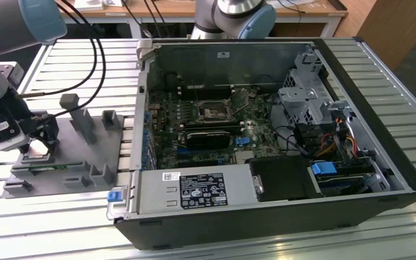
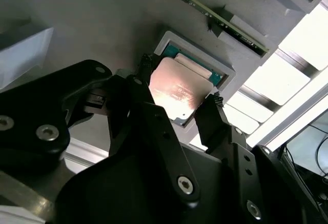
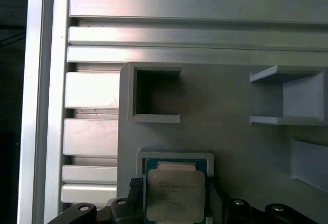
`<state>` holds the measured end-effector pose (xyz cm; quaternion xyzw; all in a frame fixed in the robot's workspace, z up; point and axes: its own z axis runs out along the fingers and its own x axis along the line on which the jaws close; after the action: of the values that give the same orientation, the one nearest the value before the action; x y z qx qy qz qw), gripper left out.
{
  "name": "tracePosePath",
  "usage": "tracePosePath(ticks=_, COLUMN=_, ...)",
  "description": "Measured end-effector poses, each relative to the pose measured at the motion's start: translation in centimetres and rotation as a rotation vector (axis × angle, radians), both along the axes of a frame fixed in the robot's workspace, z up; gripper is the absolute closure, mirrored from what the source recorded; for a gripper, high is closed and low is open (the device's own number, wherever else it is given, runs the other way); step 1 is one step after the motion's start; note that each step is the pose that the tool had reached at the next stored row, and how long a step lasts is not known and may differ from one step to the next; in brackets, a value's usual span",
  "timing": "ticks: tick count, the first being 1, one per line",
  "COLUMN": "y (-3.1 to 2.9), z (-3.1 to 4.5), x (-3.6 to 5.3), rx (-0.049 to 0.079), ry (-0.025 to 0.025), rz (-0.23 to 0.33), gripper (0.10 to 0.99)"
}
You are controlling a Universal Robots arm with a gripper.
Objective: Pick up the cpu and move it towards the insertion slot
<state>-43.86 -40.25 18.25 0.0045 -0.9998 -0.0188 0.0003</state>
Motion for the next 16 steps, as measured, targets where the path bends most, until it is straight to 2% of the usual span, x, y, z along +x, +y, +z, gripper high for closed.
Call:
tracePosePath(ticks=5, y=0.00, z=-0.04, x=-0.01, rx=0.000, ry=0.0001, rz=0.000, gripper=0.486)
tracePosePath(ticks=6, y=0.00, z=-0.05, x=-0.01, rx=0.000, ry=0.0001, rz=0.000, gripper=0.545)
tracePosePath(ticks=16, y=0.00, z=0.09, x=0.00, rx=0.000, ry=0.0000, rz=0.000, gripper=0.545)
